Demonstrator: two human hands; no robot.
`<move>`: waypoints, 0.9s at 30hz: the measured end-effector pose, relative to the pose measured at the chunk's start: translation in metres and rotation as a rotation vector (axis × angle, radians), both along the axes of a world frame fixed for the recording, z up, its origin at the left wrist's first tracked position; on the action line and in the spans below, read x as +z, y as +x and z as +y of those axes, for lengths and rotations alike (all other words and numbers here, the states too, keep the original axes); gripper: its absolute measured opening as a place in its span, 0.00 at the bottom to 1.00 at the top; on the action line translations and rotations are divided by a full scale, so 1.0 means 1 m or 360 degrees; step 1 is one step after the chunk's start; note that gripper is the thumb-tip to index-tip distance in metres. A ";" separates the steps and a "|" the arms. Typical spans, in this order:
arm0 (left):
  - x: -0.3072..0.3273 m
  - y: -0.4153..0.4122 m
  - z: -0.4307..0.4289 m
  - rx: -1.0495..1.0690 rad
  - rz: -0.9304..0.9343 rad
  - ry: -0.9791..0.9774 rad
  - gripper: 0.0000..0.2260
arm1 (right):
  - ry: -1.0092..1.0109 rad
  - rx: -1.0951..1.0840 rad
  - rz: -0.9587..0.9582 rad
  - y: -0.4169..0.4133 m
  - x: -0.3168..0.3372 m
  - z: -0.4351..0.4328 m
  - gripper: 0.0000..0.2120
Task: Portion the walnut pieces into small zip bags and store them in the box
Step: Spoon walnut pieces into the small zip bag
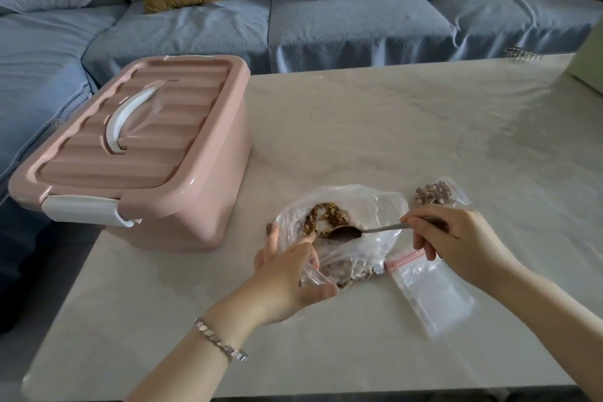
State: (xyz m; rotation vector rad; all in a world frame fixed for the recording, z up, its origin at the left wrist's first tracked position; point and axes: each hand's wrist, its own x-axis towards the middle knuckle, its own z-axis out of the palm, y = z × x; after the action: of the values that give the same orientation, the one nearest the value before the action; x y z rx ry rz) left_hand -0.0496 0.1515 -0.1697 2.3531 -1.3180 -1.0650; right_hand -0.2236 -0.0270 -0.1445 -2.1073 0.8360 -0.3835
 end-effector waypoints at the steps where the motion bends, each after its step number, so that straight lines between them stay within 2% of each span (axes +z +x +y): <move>1: -0.001 -0.001 0.000 0.0023 0.0017 0.0041 0.18 | -0.0014 -0.0054 -0.0045 -0.001 -0.001 0.000 0.11; 5: -0.007 -0.001 0.006 0.0075 0.0121 0.0106 0.23 | -0.0060 -0.0163 -0.0060 -0.002 -0.011 0.005 0.12; 10: -0.010 0.000 0.009 0.0129 0.0294 -0.0111 0.28 | 0.0071 -0.0147 0.0083 0.002 -0.023 0.016 0.15; 14: -0.011 -0.001 0.012 0.0127 0.0329 -0.0243 0.25 | 0.0188 -0.0086 0.0188 0.006 -0.025 0.026 0.11; 17: -0.013 -0.001 0.014 0.0193 0.0435 -0.0365 0.20 | 0.0397 -0.0078 0.0217 0.010 -0.028 0.033 0.11; 22: -0.015 -0.002 0.015 0.0195 0.0466 -0.0496 0.17 | 0.1009 -0.0400 0.0055 0.019 -0.025 0.036 0.09; 27: -0.005 0.002 0.015 0.0213 0.0392 -0.0503 0.16 | 0.1138 -0.0516 -0.0021 0.013 -0.015 0.027 0.08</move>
State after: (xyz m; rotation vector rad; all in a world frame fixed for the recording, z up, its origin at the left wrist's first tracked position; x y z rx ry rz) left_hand -0.0472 0.1663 -0.1748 1.9787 -1.1286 -0.9869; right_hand -0.2101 0.0000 -0.1598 -1.3119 1.1126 -0.2159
